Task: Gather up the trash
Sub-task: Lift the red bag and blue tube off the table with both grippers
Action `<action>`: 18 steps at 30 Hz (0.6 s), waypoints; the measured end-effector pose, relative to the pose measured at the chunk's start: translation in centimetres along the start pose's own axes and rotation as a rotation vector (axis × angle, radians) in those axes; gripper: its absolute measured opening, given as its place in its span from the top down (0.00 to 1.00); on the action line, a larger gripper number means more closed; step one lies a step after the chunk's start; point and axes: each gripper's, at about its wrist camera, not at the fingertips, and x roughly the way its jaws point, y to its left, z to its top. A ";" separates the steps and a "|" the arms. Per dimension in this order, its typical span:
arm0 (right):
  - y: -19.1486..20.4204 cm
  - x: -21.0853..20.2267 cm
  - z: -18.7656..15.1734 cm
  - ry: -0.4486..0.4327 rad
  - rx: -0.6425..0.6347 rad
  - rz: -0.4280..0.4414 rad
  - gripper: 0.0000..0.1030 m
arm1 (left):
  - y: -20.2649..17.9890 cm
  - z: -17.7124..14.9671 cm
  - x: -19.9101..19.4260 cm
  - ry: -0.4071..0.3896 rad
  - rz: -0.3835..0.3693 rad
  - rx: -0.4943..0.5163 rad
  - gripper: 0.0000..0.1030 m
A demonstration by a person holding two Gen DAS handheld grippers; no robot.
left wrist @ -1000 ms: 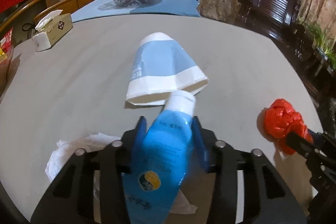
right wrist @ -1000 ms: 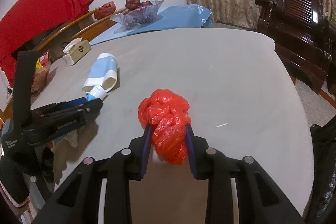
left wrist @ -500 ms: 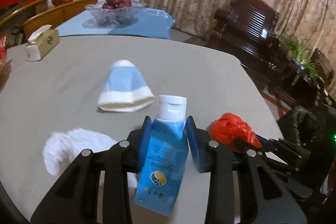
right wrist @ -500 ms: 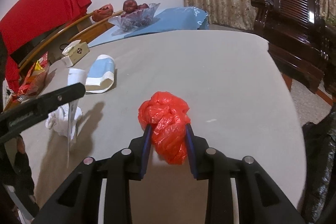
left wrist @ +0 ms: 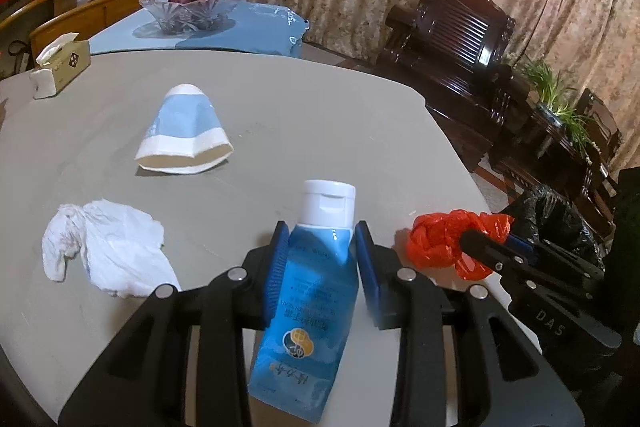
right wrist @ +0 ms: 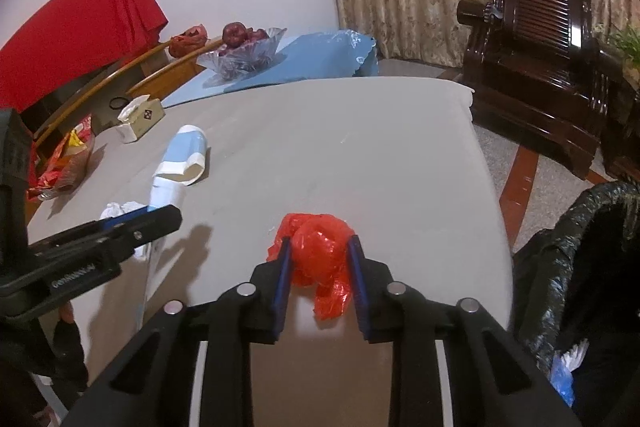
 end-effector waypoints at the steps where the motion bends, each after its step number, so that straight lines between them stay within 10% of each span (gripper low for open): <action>1: 0.0 0.1 -0.1 0.006 -0.003 -0.003 0.74 | -0.1 -0.2 0.0 0.003 0.000 0.002 0.68; 6: -0.1 1.0 -0.8 0.043 0.012 0.013 0.70 | -0.1 -1.0 0.8 0.029 0.009 -0.003 0.68; 14: 0.3 2.2 -1.0 0.052 0.006 -0.008 0.29 | 0.5 -1.6 1.3 0.049 0.023 -0.015 0.69; 18: 0.2 3.4 -0.6 0.072 0.002 -0.005 0.31 | 0.7 -1.3 1.2 0.042 0.026 -0.016 0.69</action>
